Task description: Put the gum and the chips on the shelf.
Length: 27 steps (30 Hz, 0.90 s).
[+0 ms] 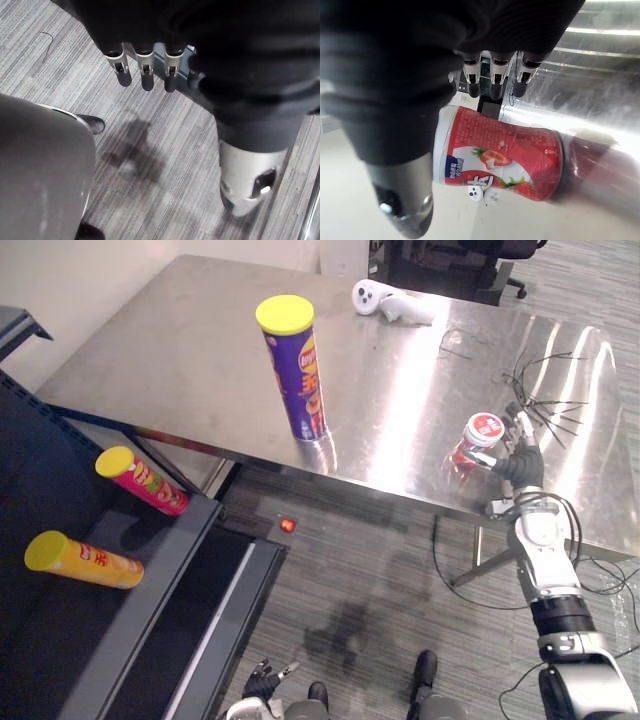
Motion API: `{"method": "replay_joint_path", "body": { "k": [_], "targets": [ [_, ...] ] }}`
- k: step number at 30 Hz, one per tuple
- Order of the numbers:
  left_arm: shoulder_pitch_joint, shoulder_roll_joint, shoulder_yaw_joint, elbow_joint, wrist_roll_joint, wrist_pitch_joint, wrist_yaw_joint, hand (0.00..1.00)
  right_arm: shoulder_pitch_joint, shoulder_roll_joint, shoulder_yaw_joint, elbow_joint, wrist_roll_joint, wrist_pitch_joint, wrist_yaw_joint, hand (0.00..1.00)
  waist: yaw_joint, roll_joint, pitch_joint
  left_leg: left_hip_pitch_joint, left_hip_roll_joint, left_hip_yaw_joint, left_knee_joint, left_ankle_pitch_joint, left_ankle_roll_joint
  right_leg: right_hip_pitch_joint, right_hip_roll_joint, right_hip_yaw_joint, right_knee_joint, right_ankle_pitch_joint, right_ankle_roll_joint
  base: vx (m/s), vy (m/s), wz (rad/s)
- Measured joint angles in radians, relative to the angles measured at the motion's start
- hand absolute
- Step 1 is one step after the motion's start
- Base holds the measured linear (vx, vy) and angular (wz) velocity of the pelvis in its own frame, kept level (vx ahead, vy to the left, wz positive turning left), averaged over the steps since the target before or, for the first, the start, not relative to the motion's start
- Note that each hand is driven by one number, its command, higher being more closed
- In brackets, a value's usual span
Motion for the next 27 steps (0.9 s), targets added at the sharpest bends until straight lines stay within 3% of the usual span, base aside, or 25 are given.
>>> {"method": "replay_joint_path", "body": {
  "k": [27],
  "targets": [
    [-0.007, -0.002, 0.004, -0.025, 0.0, 0.002, 0.026, 0.0, -0.047, 0.039, -0.004, -0.01, 0.001, 0.013, -0.03, 1.0, 0.01, -0.006, 0.03, 0.008, -0.012, -0.021, 0.004, 0.006, 0.007, 0.022, -0.017, -0.016, 0.0, 0.02, -0.011, 0.0, -0.009, 0.03]
  ]
}}
